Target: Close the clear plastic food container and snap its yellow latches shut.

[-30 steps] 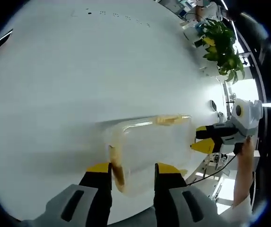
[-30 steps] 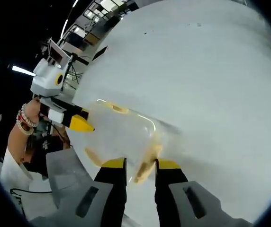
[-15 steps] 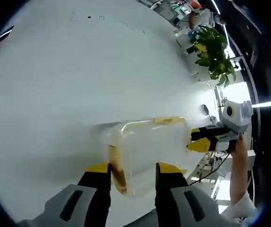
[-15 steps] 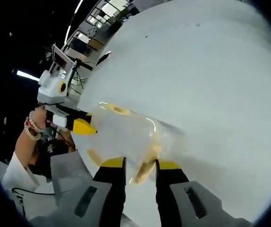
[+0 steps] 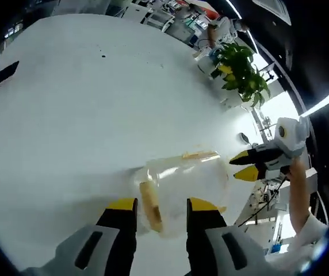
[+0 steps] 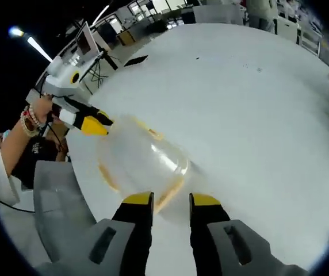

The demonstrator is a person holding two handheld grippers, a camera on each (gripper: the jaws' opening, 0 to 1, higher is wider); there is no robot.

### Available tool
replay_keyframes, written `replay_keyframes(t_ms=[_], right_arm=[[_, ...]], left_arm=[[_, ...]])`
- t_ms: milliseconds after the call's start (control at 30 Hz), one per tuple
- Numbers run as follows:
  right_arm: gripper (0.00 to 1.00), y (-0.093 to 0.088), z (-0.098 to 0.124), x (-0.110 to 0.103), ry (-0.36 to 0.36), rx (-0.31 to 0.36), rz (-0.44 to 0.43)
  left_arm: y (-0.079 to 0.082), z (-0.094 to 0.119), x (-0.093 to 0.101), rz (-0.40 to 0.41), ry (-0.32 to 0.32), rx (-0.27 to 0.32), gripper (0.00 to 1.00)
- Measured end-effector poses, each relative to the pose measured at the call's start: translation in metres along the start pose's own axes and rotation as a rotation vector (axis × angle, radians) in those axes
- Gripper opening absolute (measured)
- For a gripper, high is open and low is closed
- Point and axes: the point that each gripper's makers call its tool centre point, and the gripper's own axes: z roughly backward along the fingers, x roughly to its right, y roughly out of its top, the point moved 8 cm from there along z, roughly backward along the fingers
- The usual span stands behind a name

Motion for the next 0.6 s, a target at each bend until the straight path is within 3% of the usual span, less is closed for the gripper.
replay_keyframes(t_ms=[67, 133, 200, 300, 367, 400, 467, 533, 600], right_arm=[[0.20, 0.004, 0.001, 0.000, -0.019, 0.011, 0.034], [0.19, 0.010, 0.000, -0.004, -0.011, 0.030, 0.070], [0.18, 0.018, -0.002, -0.011, 0.021, 0.060, 0.106], [0.17, 0.031, -0.009, -0.021, 0.046, 0.121, 0.209], [0.14, 0.036, -0.013, -0.025, 0.037, 0.137, 0.304], [0.13, 0.037, -0.016, -0.027, 0.039, 0.140, 0.332], [0.10, 0.041, -0.024, -0.037, 0.072, 0.142, 0.415], [0.08, 0.046, -0.029, -0.043, 0.123, 0.146, 0.444], [0.05, 0.048, -0.034, -0.045, 0.137, 0.129, 0.434]], left_arm=[[-0.001, 0.004, 0.000, -0.015, -0.003, 0.005, 0.26], [0.008, 0.007, 0.002, -0.083, 0.013, 0.090, 0.25], [0.013, 0.009, 0.008, -0.148, -0.002, 0.134, 0.22], [0.018, 0.005, 0.026, -0.306, -0.069, 0.211, 0.20], [0.018, 0.000, 0.035, -0.419, -0.067, 0.248, 0.20], [0.018, -0.002, 0.036, -0.441, -0.069, 0.249, 0.20], [0.012, -0.010, 0.047, -0.580, -0.094, 0.242, 0.18], [0.005, -0.017, 0.054, -0.691, -0.101, 0.225, 0.15], [0.003, -0.022, 0.055, -0.725, -0.043, 0.224, 0.11]])
